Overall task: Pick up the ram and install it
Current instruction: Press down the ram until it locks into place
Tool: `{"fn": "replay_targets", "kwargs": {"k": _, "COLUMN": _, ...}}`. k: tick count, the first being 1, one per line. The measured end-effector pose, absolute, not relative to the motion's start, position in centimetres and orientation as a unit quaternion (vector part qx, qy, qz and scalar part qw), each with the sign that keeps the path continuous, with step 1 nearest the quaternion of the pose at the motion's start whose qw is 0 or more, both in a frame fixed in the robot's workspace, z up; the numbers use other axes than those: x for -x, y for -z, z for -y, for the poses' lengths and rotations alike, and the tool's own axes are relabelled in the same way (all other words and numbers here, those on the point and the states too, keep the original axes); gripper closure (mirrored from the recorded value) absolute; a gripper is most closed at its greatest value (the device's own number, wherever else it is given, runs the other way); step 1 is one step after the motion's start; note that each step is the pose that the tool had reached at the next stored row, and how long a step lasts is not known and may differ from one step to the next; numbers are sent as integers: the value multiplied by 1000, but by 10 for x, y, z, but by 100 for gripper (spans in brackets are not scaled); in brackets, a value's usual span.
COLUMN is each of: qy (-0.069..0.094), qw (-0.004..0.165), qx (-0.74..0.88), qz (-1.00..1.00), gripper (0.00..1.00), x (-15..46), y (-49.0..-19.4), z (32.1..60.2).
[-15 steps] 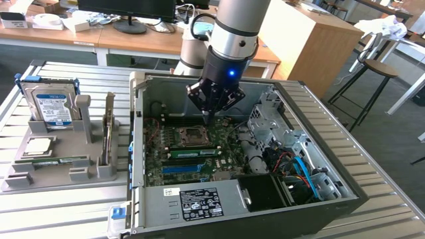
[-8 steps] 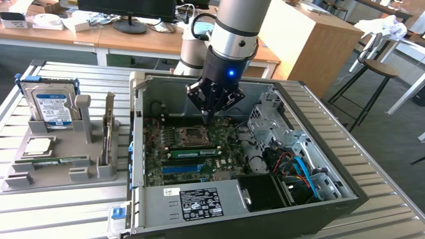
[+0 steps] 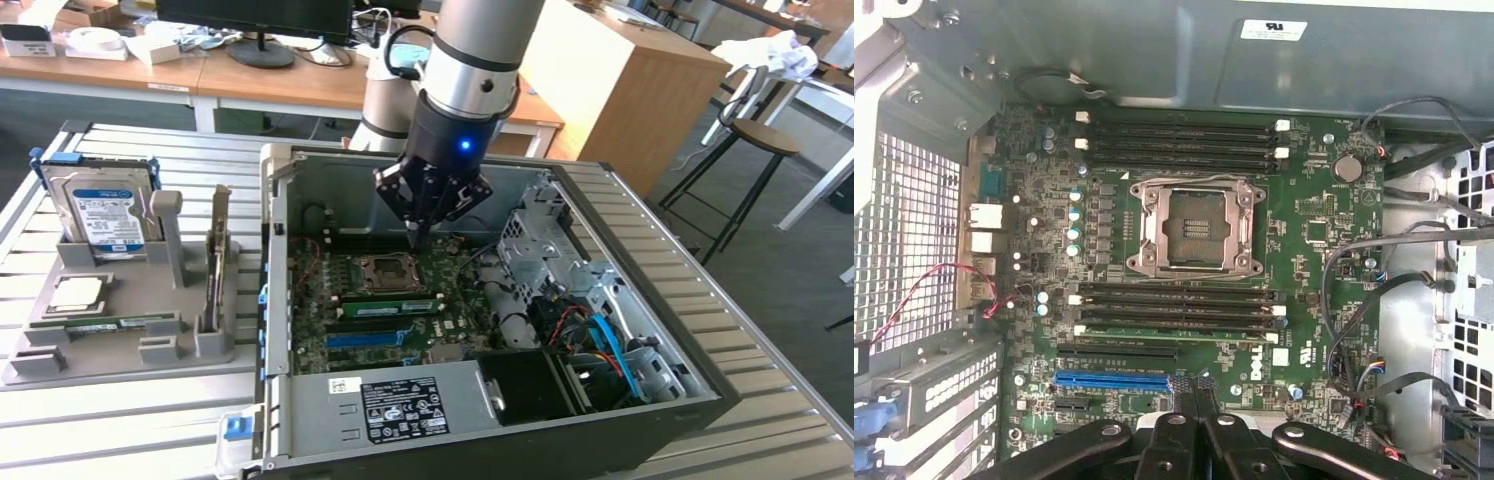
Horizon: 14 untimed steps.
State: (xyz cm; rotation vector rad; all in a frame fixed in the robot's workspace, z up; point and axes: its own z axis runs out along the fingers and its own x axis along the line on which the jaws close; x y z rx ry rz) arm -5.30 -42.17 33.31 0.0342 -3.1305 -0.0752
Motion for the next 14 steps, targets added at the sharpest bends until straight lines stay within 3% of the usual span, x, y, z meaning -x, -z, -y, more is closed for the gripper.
{"fn": "replay_targets", "kwargs": {"k": 14, "qy": 24, "qw": 5, "qx": -11, "qz": 1000, "gripper": 90, "x": 53, "y": -335, "z": 422}}
